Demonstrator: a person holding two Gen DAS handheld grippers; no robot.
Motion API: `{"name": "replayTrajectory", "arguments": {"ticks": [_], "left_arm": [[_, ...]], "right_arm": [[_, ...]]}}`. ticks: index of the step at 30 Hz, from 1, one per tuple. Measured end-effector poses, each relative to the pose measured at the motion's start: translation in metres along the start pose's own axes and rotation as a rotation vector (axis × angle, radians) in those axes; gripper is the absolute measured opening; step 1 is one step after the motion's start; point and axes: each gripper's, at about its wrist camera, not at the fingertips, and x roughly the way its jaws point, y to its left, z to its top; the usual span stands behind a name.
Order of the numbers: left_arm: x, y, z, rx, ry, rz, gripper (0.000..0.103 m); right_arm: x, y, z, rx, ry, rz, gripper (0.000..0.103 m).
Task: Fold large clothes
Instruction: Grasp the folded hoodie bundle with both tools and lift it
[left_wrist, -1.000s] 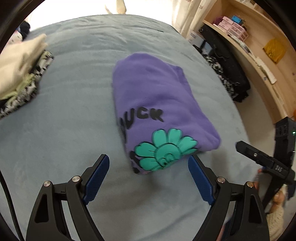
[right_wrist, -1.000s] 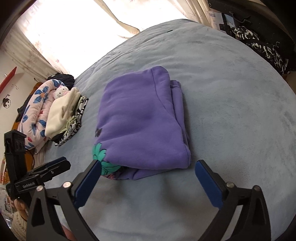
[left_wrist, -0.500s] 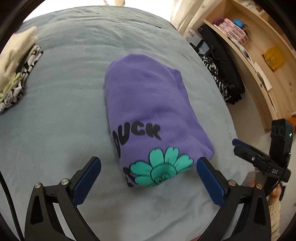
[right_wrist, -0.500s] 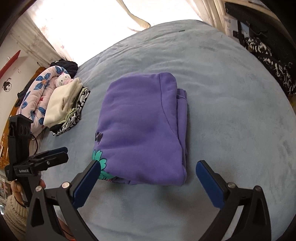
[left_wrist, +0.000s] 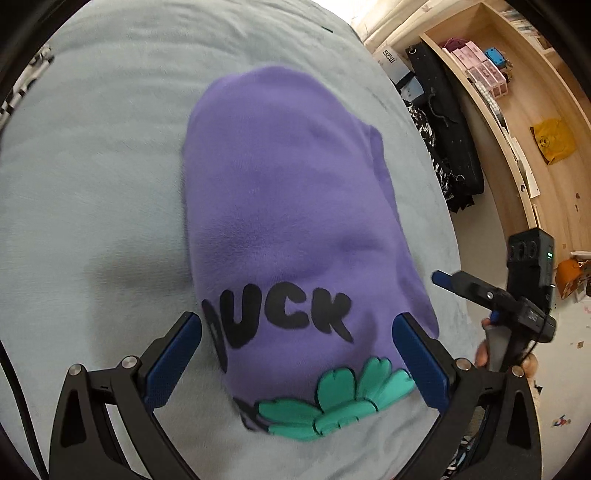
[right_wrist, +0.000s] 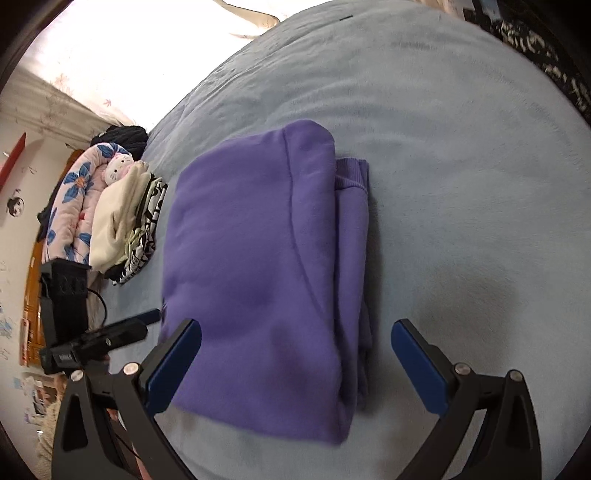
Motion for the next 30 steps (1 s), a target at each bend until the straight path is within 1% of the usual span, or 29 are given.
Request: {"name": "replayTrajectory", "arguments": {"ticks": [2,5,10,14,19,22,27,29,30], "left_arm": [[0.011,0.005,0.001,-0.019,0.005,-0.025,0.102],[0.022,0.012,0.003,-0.041,-0.014,-0.028,0.102],[0.035,0.024,0.007,-0.053,-0.007,-0.083,0.103],[0.049,0.030,0.011,-0.053,-0.009,-0.114,0.103],[0.066,0.040,0.018,-0.064,0.004,-0.192,0.103],[0.070,0.042,0.020,-0.047,0.023,-0.213,0.103],[0.076,0.045,0.023,-0.026,0.077,-0.251,0.103],[0.079,0.044,0.025,-0.019,0.080,-0.251,0.103],[0.079,0.042,0.026,-0.012,0.075,-0.238,0.103]], "right_arm": [[0.012,-0.010,0.003,0.012,0.034,0.041,0.103],[0.033,-0.024,0.006,0.020,0.093,0.101,0.103],[0.071,-0.036,0.008,0.026,0.189,0.217,0.103],[0.093,-0.033,0.016,0.010,0.213,0.295,0.103],[0.105,-0.036,0.023,0.009,0.231,0.378,0.103],[0.107,-0.035,0.021,-0.014,0.227,0.384,0.103],[0.106,-0.025,0.015,-0.059,0.182,0.352,0.103],[0.105,-0.022,0.014,-0.070,0.170,0.340,0.103],[0.105,-0.022,0.013,-0.071,0.165,0.336,0.103]]}}
